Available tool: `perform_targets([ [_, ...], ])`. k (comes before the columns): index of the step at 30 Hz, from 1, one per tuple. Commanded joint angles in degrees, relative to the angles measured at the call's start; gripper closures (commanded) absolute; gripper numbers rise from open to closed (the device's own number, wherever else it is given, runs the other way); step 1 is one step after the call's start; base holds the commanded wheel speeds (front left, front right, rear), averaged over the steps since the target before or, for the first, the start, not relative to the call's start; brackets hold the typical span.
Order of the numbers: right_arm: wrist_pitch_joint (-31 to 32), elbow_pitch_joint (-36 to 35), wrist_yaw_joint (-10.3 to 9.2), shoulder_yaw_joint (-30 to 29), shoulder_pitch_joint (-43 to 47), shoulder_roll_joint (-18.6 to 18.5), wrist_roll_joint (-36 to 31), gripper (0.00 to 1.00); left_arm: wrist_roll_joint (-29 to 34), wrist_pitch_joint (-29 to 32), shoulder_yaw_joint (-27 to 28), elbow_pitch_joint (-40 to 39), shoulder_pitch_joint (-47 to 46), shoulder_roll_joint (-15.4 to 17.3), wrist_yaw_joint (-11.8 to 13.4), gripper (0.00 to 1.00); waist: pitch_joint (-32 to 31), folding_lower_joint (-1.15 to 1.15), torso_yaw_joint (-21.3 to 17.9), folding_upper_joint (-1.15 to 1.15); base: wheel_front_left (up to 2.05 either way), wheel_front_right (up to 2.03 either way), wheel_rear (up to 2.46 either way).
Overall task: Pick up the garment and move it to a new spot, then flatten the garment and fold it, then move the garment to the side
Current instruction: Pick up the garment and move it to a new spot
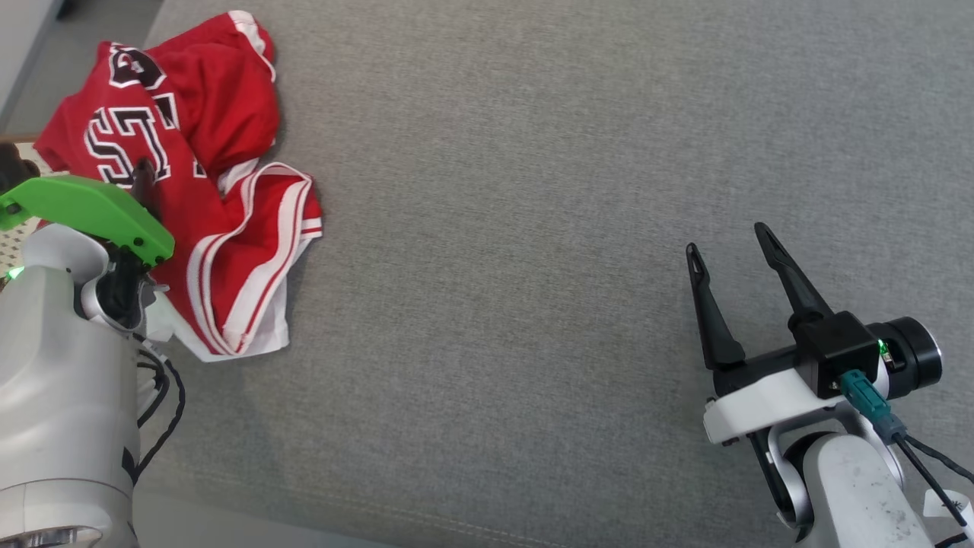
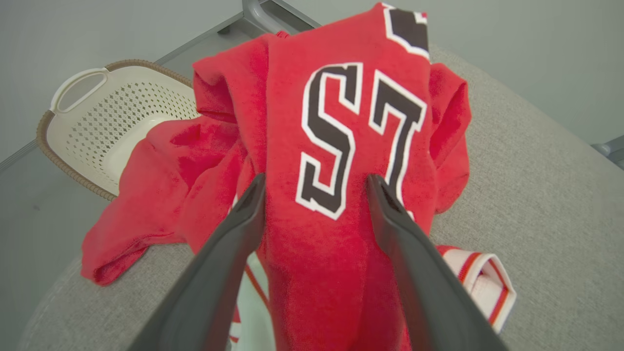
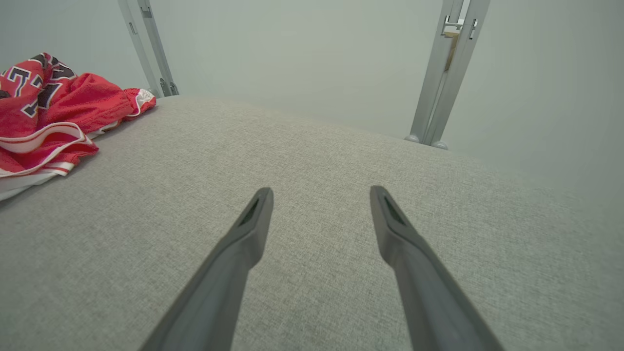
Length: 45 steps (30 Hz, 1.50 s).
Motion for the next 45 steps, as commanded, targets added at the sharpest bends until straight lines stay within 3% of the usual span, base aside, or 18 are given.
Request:
perform_targets([
  [1, -0.4, 0.1, -0.04, 0.0, -0.8, -0.2, 0.3, 0.0, 0.2, 0.5, 0.0, 1.0, -0.9, 0.8, 0.7, 0.0, 2.5, -0.01, -3.5, 0.0, 0.0, 0.0, 0.0],
  [2, -0.6, 0.4, -0.04, 0.1, -0.7, -0.2, 0.5, 0.0, 0.2, 0.8, 0.0, 1.6, -1.1, 1.2, 0.8, 0.29, 2.1, -0.01, -3.7, 0.0, 0.0, 0.0, 0.0],
  [3, -0.8, 0.8, -0.04, 0.1, -0.6, -0.2, 0.8, 0.0, 0.8, 0.3, -0.3, 1.6, -1.4, 1.9, 0.8, 1.0, 1.5, -0.01, -3.8, 0.0, 0.0, 0.0, 0.0],
  [16, -4.7, 7.6, -0.04, 2.6, 1.7, -0.2, 6.9, 0.0, 4.2, -3.3, -3.9, -0.5, -4.1, 5.2, -0.2, 1.0, -11.3, -0.01, -4.0, 0.0, 0.0, 0.0, 0.0],
  [20, -5.7, 9.7, -0.04, 3.1, 2.8, -0.2, 8.8, 0.0, 4.2, -4.1, -5.2, -4.1, -6.4, 3.9, -1.0, 1.0, -15.7, -0.01, -5.8, 0.0, 0.0, 0.0, 0.0],
  [25, -6.4, 10.9, -0.04, 3.0, 3.9, -0.2, 9.9, 0.0, 5.0, -3.6, -7.6, -10.3, -9.5, 2.1, -1.9, 1.0, -19.4, -0.01, -10.0, 0.0, 0.0, 0.0, 0.0],
  [31, -6.8, 11.1, -0.04, 2.6, 4.3, -0.2, 10.2, 0.0, 4.9, -1.7, -11.4, -18.7, -11.7, -2.3, -2.7, 1.0, -20.9, -0.01, -16.5, 0.0, 0.0, 0.0, 0.0],
  [38, -6.8, 10.4, -0.04, 2.7, 3.3, -0.2, 10.2, 0.0, 4.0, 0.3, -15.5, -27.3, -10.7, -6.6, -3.0, 1.0, -19.0, -0.01, -25.3, 0.0, 0.0, 0.0, 0.0],
  [45, -7.0, 9.8, -0.04, 1.7, 2.3, -0.2, 10.7, 0.0, 2.9, 1.3, -20.6, -31.1, -6.8, -8.5, -3.0, 1.0, -15.2, -0.01, -32.0, 0.0, 0.0, 0.0, 0.0],
])
